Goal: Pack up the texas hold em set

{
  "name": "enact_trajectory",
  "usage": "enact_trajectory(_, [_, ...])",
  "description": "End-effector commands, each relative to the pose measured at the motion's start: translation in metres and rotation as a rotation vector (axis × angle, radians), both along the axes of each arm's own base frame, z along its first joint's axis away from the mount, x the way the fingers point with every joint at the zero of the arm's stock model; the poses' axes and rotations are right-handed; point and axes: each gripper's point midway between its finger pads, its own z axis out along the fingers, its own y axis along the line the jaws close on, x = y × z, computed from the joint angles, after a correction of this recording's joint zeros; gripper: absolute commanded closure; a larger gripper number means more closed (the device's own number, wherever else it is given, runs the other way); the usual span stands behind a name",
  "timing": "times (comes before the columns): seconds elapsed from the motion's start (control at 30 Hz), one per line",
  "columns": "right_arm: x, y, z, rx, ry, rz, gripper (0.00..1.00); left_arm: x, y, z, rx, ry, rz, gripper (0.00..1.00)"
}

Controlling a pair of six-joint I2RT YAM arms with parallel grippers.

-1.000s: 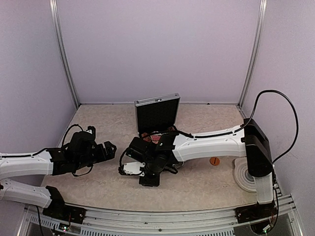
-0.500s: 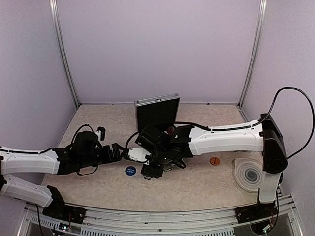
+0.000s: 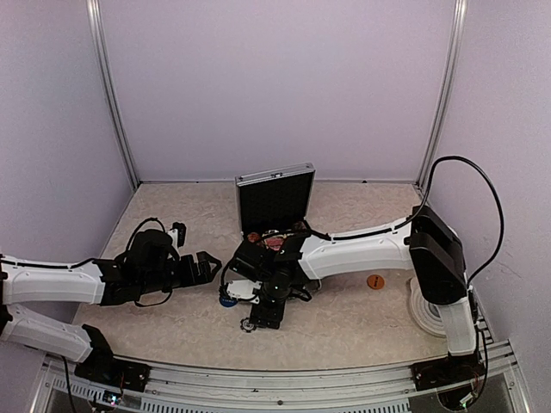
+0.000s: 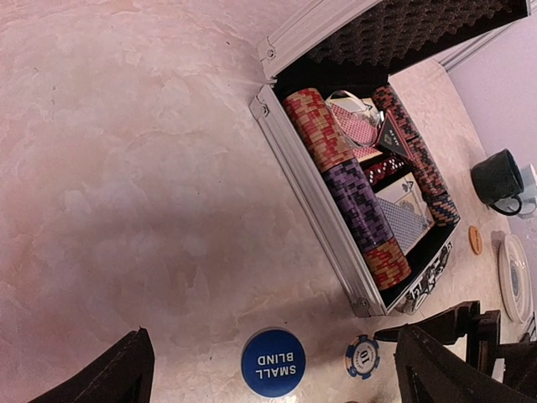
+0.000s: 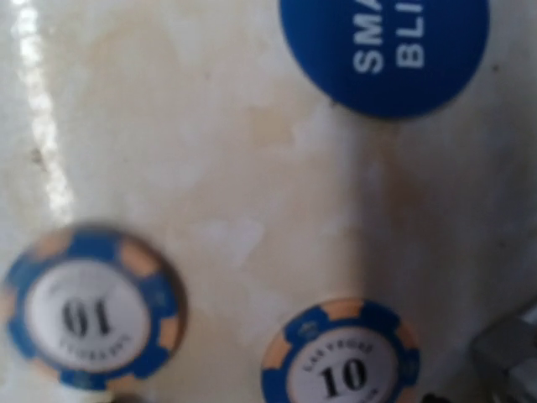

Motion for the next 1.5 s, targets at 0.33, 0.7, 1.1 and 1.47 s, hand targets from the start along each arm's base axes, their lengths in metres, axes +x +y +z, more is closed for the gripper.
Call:
enact_trajectory(0.33, [-0.018,0.026,0.010,0.058,0.110,0.103,0.21,0.005,-0.002,-0.006,0.013,-0.005,-0.003,0.01])
enact_trajectory(0.7, [-0.030,0.024,-0.016,-0.053,0.161,0.148,0.13,0.007,0.002,-0.007,0.023,-0.012,0.017,0.01])
enact_trajectory(1.1, [-0.036,0.020,-0.038,-0.146,0.221,0.163,0.18,0.005,0.006,-0.007,0.024,-0.012,0.028,0.01])
enact_trajectory(1.47, [-0.061,0.016,-0.041,-0.163,0.275,0.210,0.22,0.006,0.006,-0.007,0.028,-0.017,0.030,0.01])
